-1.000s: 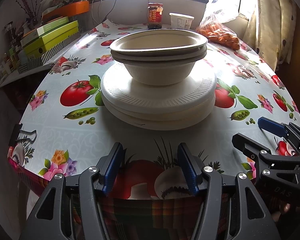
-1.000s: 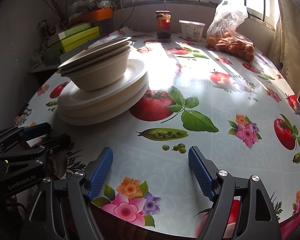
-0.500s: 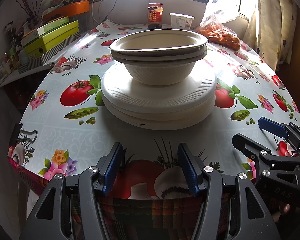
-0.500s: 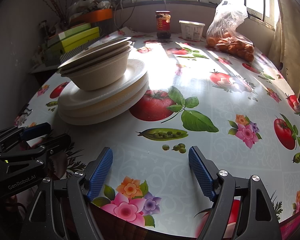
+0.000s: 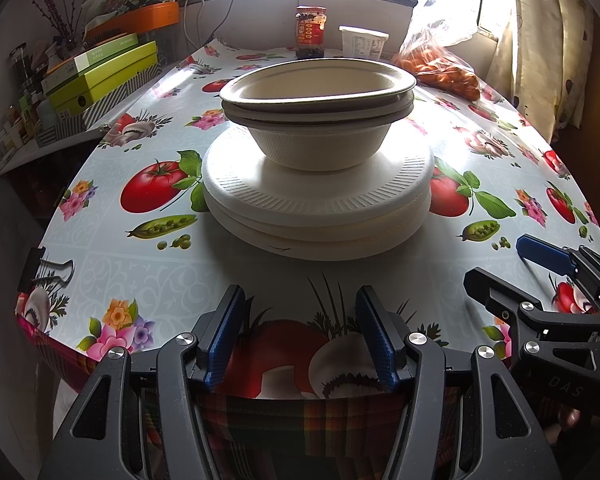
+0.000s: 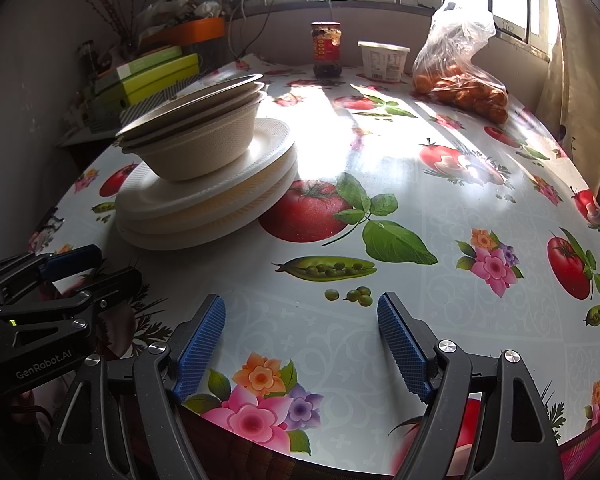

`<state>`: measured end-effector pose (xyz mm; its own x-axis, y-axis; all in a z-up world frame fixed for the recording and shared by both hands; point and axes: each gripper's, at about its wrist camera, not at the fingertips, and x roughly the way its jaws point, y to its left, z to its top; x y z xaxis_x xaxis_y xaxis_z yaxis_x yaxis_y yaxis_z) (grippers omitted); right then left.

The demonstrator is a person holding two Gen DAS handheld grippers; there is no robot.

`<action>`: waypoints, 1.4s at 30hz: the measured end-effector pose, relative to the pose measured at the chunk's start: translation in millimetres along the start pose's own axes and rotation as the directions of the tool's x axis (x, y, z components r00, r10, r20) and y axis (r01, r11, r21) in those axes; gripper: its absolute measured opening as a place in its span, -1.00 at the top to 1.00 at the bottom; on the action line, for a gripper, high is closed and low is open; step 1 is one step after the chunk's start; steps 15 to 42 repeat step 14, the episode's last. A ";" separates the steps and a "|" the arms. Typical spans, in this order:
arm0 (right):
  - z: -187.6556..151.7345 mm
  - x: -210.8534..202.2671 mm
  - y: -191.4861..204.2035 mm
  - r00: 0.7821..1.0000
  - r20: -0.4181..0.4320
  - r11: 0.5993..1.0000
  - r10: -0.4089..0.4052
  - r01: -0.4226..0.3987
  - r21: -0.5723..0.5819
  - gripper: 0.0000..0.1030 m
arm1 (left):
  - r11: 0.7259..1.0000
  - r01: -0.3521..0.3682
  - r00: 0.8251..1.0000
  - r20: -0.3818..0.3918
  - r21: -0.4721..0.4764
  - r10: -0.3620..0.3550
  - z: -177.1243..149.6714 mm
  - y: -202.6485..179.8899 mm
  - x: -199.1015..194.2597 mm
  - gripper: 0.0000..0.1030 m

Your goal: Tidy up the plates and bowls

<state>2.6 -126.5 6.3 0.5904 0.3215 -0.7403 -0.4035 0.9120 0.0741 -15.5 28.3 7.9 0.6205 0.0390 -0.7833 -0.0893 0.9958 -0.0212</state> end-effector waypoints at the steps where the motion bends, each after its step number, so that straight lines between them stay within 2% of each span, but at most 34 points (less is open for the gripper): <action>1: 0.0 0.0 0.0 1.000 0.000 1.000 0.000 0.000 0.000 -0.55 | 1.000 0.000 1.000 0.000 0.000 0.000 0.1 -0.1 0.1 -0.14; 42: -0.1 0.2 0.1 1.000 0.000 1.000 0.000 0.000 0.000 -0.56 | 1.000 0.000 1.000 0.000 0.000 0.000 0.3 -0.4 0.1 -0.16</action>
